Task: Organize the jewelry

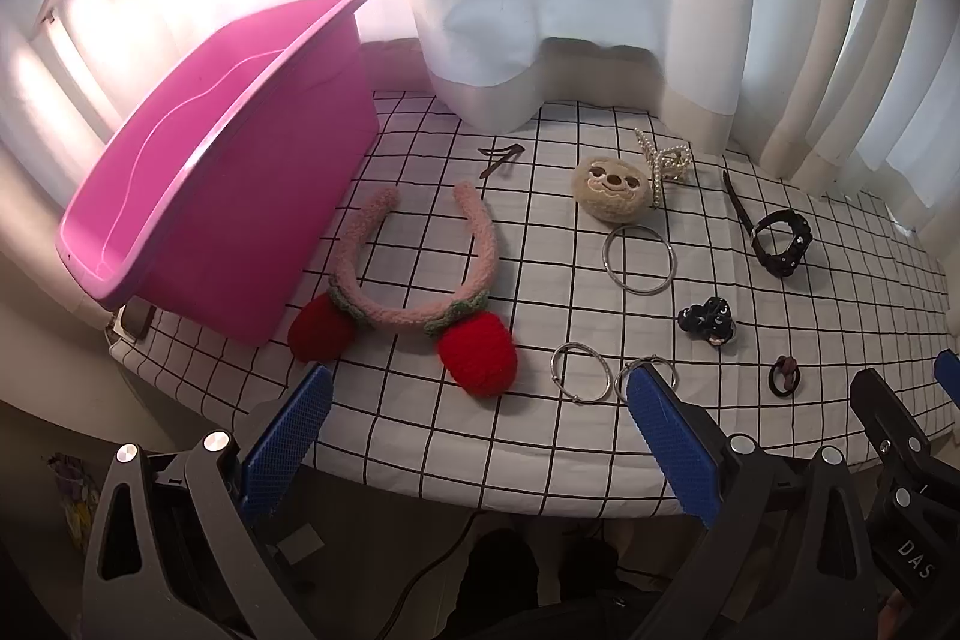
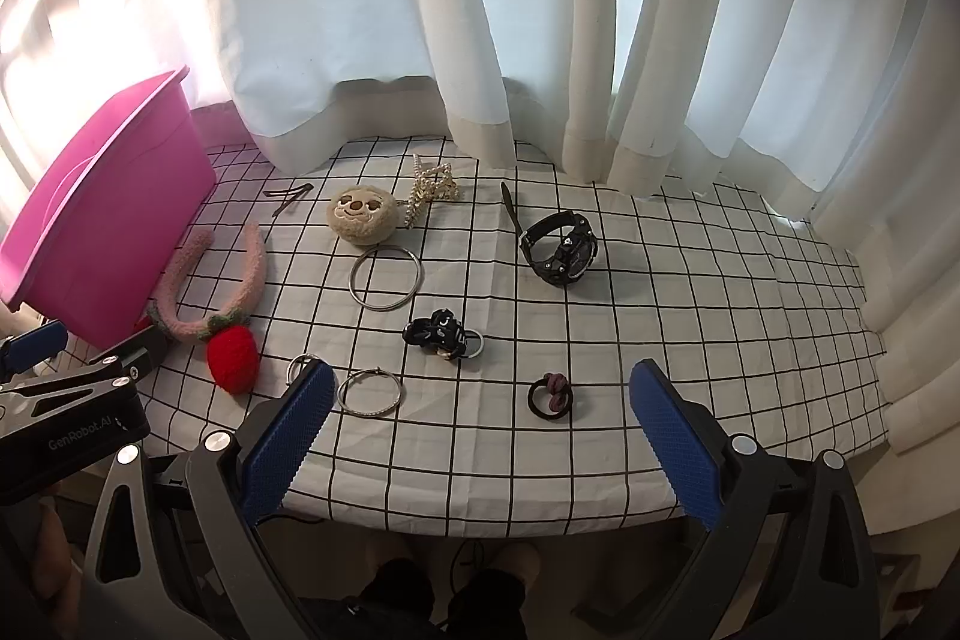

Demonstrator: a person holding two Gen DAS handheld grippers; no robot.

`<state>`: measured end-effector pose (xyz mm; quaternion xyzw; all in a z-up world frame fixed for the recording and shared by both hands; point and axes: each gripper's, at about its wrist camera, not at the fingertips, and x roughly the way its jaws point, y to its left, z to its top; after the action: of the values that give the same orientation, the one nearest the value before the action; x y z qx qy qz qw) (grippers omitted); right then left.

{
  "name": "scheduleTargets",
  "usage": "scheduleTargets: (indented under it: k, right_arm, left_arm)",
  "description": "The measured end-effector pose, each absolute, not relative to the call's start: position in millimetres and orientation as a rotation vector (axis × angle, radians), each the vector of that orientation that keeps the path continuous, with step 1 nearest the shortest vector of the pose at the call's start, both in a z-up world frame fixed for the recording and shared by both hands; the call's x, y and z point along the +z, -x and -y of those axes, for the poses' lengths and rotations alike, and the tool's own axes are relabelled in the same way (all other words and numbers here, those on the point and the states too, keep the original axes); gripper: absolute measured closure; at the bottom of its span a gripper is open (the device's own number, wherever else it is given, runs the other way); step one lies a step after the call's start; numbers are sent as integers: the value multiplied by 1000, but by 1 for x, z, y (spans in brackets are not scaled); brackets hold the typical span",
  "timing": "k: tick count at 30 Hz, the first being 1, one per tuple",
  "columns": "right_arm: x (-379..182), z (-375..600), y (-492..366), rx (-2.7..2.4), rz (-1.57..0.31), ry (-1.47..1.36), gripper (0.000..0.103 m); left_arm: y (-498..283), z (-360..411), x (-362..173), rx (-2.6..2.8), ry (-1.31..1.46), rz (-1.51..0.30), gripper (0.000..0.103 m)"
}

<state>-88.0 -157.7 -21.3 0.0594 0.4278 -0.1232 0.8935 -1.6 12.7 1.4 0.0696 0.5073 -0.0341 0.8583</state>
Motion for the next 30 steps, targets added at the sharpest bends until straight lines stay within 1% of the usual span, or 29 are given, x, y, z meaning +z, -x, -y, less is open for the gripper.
scheduleTargets:
  k: [30]
  right_arm:
    - [-25,159,85,-252,-896,-130,9]
  left_arm:
    - [1,-14,-1,-69,-147,-1069,6]
